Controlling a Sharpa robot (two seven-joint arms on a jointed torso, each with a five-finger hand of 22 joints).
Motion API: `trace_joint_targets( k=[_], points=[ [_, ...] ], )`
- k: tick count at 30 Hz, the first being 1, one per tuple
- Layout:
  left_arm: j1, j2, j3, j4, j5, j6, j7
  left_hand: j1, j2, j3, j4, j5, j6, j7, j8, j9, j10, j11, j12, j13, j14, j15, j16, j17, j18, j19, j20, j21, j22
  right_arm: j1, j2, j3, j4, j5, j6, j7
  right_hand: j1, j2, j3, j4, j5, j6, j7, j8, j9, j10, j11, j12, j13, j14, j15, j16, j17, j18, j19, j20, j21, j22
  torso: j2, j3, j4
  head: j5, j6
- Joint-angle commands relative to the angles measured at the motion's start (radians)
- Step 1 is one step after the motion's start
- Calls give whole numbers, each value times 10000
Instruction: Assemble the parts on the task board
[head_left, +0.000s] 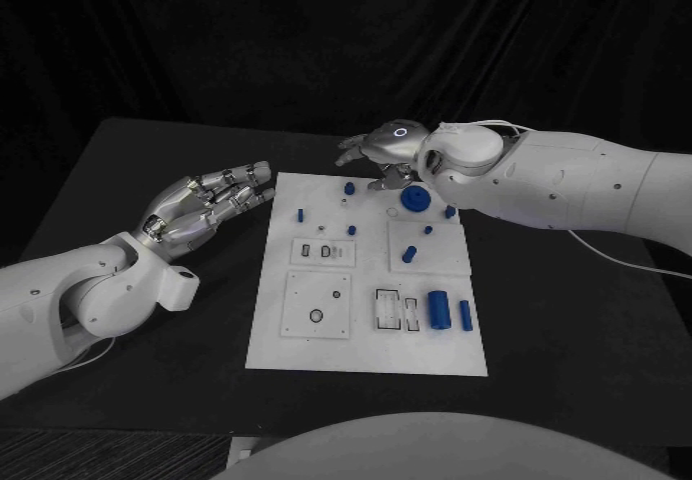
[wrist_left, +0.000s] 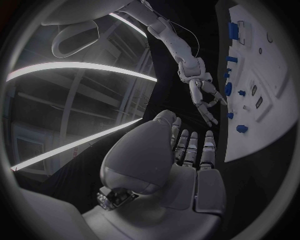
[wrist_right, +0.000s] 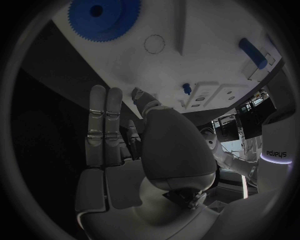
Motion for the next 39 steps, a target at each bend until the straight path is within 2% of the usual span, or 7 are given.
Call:
trace_joint_targets(
  k=[1,3,10,12,14,20,39],
  points=[
    [7,-39,10,62,-7,158,52,78,17,95,-4,-43,-60,9,12,-3,-73,1,-38,-17,-5,42,-47,-10,34,-11,40,-37,-9,217,-529,15,646,338,-1640,-221,11,108,-128,14,-31,372,110,90,16,1523,27,264,175,5,-29,77,7,89,110,-43,-10,126,8,3,-8,-8,-1],
    [7,-75,10,73,-7,147,50,78,17,95,-4,-43,-60,9,12,-3,-73,1,-38,-17,-5,42,-47,-10,34,-11,40,-37,-9,348,-943,15,1092,408,-1814,-262,-50,183,-236,64,-130,968,265,230,58,3588,91,667,460,84,-3,132,14,62,263,-25,57,304,7,3,-18,5,-1],
    [7,-126,10,85,-7,125,44,78,13,106,-8,-46,-34,9,22,1,-70,5,-14,-14,4,45,-25,-7,34,1,42,-30,-5,556,-2041,11,2035,499,-1733,-514,-217,281,-280,311,-358,2139,542,498,139,5840,148,1686,1048,-107,57,-187,-163,93,109,26,-485,115,10,-9,-34,-44,-1],
    [7,-113,10,76,-7,143,49,78,13,106,-8,-46,-34,9,22,1,-70,5,-14,-14,4,45,-25,-7,34,1,42,-30,-5,568,-2272,10,2168,510,-1510,-642,-341,173,-502,404,-724,2233,628,447,92,7392,-195,3841,2383,54,-83,-356,-248,75,118,-99,-785,21,14,-13,-17,-70,-1],
    [5,-96,10,64,-7,169,49,78,12,107,-8,-47,-38,9,21,0,-71,5,-15,-14,4,46,-25,-7,34,1,43,-30,-6,531,-2510,8,2272,518,-1172,-848,-709,291,-868,762,-950,2350,707,359,27,8324,-599,10991,9364,1488,-389,4102,5232,-399,1442,-381,1803,2733,17,-11,-1,-95,-1],
    [-1,-83,9,46,-7,206,48,78,9,119,-12,-50,-53,11,19,0,-77,9,-28,-15,5,50,-25,-7,34,-5,46,-34,-7,296,-2849,6,2323,526,-766,-1268,-1580,272,-1354,1491,-1100,2702,805,439,168,11866,-709,15089,15048,3181,-488,7757,10121,-911,2683,-463,4749,5772,2,-13,-52,-58,-1],
    [-21,-55,9,4,-7,283,53,80,3,146,-22,-56,-81,14,14,-2,-91,16,-47,-17,8,62,-19,-7,34,-11,53,-37,-10,-303,-2904,4,1964,529,-288,-1598,-2064,-107,-1326,2197,-1145,2889,930,299,182,12047,-637,15200,15259,3337,-566,8009,10478,-1331,3786,-553,6598,7614,7,10,6,-188,-1]
  ],
)
